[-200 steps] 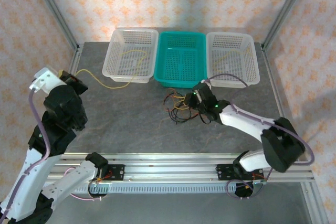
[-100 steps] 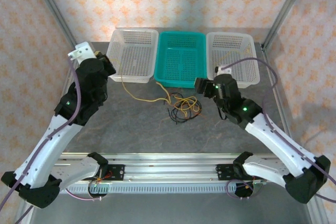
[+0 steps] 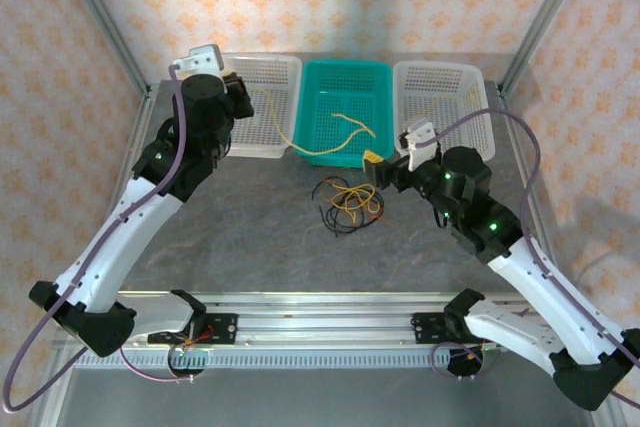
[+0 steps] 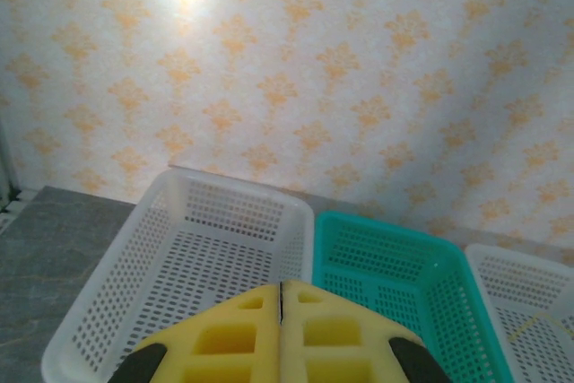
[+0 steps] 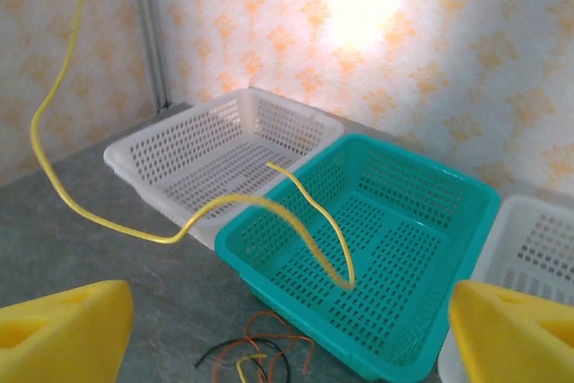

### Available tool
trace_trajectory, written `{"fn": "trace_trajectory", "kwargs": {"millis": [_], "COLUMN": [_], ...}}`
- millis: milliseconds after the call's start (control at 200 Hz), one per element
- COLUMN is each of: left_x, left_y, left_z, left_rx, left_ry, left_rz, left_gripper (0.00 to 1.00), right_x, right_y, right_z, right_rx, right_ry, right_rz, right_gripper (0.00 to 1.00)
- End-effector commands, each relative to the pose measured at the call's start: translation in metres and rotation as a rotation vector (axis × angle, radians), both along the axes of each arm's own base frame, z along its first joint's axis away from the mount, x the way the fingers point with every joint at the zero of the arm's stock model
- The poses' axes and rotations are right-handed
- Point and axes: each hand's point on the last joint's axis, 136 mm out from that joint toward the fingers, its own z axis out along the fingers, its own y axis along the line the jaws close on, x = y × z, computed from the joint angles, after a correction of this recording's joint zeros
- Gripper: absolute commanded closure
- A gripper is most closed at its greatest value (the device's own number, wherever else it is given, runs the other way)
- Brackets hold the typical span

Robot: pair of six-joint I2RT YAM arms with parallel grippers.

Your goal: Untangle the cables

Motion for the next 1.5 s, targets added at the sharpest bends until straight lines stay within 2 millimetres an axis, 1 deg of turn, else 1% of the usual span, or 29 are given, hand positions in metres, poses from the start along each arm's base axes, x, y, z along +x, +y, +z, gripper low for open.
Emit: {"fn": "trace_trajectory", "kwargs": {"millis": [0,155,245,370,441,511,566,656,791,861,961,1096,1262,1327,1417,1497], "left_x": [0.001,0.004,0.004,0.003,0.002,0.003,0.003,0.003,0.003,0.003,0.004,0.003,0.005,0.005,0.003,0.001], "left_y": [-0.008,-0.015,-0.019,-0.021,-0.022,-0.023,-0.023,-0.022,-0.021,-0.021,-0.02,-0.02,-0.023,-0.024,-0.023,-0.023], "left_z": [0.025,0.027,0.028,0.028,0.029,0.028,0.027,0.025,0.023,0.022,0.021,0.019,0.017,0.016,0.016,0.017], "left_rx": [-0.005,0.012,0.015,0.016,0.013,0.01,0.011,0.016,0.023,0.025,0.028,0.028,0.019,0.017,0.013,0.013], "left_ry": [-0.051,-0.045,-0.042,-0.04,-0.042,-0.04,-0.035,-0.032,-0.03,-0.028,-0.024,-0.027,-0.024,-0.023,-0.028,-0.029], "left_rz": [-0.06,-0.101,-0.121,-0.137,-0.142,-0.147,-0.148,-0.144,-0.137,-0.136,-0.133,-0.13,-0.143,-0.146,-0.147,-0.148], "left_gripper": [1.0,1.0,1.0,1.0,1.0,1.0,1.0,1.0,1.0,1.0,1.0,1.0,1.0,1.0,1.0,1.0], "right_x": [-0.001,0.008,0.01,0.004,0.001,0.0,0.0,-0.001,0.001,-0.003,-0.007,-0.014,-0.025,-0.031,-0.035,-0.032], "right_y": [0.018,0.026,0.033,0.048,0.056,0.06,0.06,0.053,0.032,0.019,0.009,0.011,0.016,0.021,0.029,0.035], "right_z": [-0.002,-0.029,-0.041,-0.049,-0.051,-0.052,-0.049,-0.044,-0.032,-0.022,-0.008,0.002,0.028,0.034,0.03,0.019], "right_rx": [-0.175,-0.317,-0.363,-0.358,-0.335,-0.316,-0.305,-0.296,-0.284,-0.266,-0.225,-0.2,-0.118,-0.092,-0.097,-0.123], "right_ry": [-0.071,-0.013,0.023,0.059,0.072,0.081,0.078,0.057,0.018,-0.009,-0.04,-0.049,-0.109,-0.124,-0.122,-0.09], "right_rz": [0.127,0.174,0.216,0.311,0.359,0.374,0.369,0.333,0.216,0.162,0.116,0.143,0.194,0.233,0.288,0.31], "right_gripper": [0.06,0.05,0.1,0.17,0.24,0.26,0.26,0.26,0.26,0.26,0.23,0.21,0.2,0.19,0.19,0.19]}}
